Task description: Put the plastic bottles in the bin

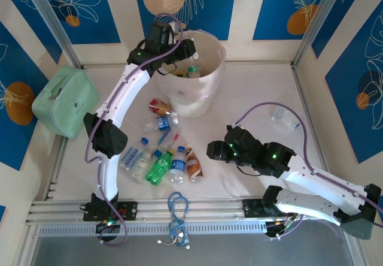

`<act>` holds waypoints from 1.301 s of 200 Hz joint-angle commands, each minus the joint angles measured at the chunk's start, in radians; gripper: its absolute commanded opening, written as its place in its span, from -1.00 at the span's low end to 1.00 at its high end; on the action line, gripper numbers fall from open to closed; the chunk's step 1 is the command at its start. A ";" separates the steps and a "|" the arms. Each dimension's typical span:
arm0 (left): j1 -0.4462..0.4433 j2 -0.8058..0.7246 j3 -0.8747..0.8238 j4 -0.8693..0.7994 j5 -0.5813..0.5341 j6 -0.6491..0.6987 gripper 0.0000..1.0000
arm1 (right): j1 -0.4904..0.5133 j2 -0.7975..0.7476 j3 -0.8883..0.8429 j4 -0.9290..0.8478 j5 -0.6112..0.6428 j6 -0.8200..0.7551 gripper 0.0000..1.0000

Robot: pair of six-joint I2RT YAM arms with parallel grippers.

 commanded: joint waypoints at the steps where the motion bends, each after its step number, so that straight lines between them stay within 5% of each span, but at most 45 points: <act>1: -0.001 -0.002 0.057 -0.076 0.022 0.029 -0.14 | -0.001 -0.020 -0.026 0.004 -0.007 0.016 0.45; 168: -0.114 -0.016 0.057 -0.347 0.068 0.027 -0.20 | 0.008 -0.023 -0.053 0.002 0.000 0.042 0.41; 203: -0.114 -0.017 0.069 -0.327 0.027 0.029 0.60 | 0.015 -0.007 -0.039 -0.024 0.010 0.047 0.48; 260: -0.111 -0.052 0.123 -0.338 -0.026 0.042 0.81 | 0.036 0.179 0.060 -0.142 0.023 0.053 0.70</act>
